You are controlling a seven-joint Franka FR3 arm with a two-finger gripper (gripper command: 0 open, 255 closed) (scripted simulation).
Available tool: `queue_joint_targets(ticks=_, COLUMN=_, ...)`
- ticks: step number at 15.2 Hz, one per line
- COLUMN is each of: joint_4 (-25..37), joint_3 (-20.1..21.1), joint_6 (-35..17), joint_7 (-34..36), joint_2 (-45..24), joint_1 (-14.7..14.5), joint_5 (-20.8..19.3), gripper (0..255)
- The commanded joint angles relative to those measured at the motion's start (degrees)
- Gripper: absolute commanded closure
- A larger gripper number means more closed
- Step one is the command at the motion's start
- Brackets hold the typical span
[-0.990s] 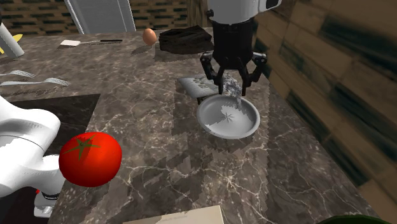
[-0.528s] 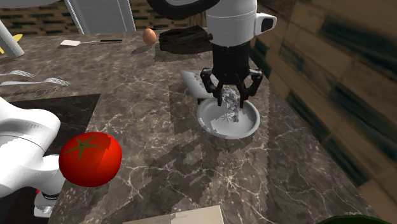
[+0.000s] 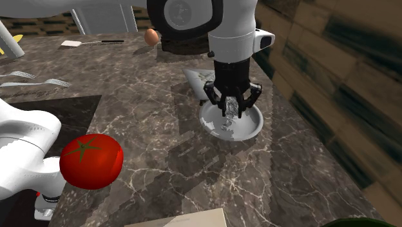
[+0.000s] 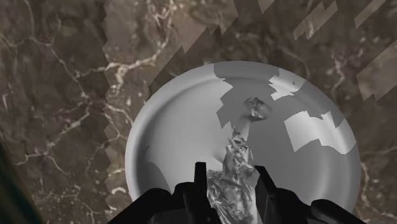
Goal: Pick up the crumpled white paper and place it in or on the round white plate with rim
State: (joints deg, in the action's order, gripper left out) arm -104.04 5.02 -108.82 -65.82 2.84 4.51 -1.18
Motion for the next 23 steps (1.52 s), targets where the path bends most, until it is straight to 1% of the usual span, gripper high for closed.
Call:
queue_joint_targets(ticks=1, joint_4=-0.29, joint_3=-0.01, joint_6=-0.11, joint_7=0.01, joint_2=-0.05, joint_1=0.01, joint_5=-0.01, gripper=255)
queue_joint_targets(ticks=5, joint_4=-0.29, joint_3=-0.01, joint_6=-0.11, joint_7=0.01, joint_2=-0.05, joint_1=0.01, joint_5=-0.01, gripper=255)
queue_joint_targets(ticks=6, joint_4=-0.29, joint_3=-0.01, joint_6=-0.12, joint_7=0.00, joint_2=-0.06, joint_1=0.01, joint_5=-0.01, gripper=0)
queue_joint_targets(ticks=11, joint_4=-0.29, joint_3=-0.01, joint_6=-0.11, joint_7=0.01, joint_2=-0.05, joint_1=0.01, joint_5=-0.01, gripper=0)
queue_joint_targets(ticks=15, joint_4=6.37, joint_3=0.04, joint_6=7.06, joint_7=-0.05, joint_2=0.47, joint_1=-0.04, joint_5=0.07, gripper=0)
queue_joint_targets(ticks=23, joint_4=6.37, joint_3=0.04, joint_6=7.06, joint_7=-0.05, joint_2=0.47, joint_1=-0.04, joint_5=0.07, gripper=0)
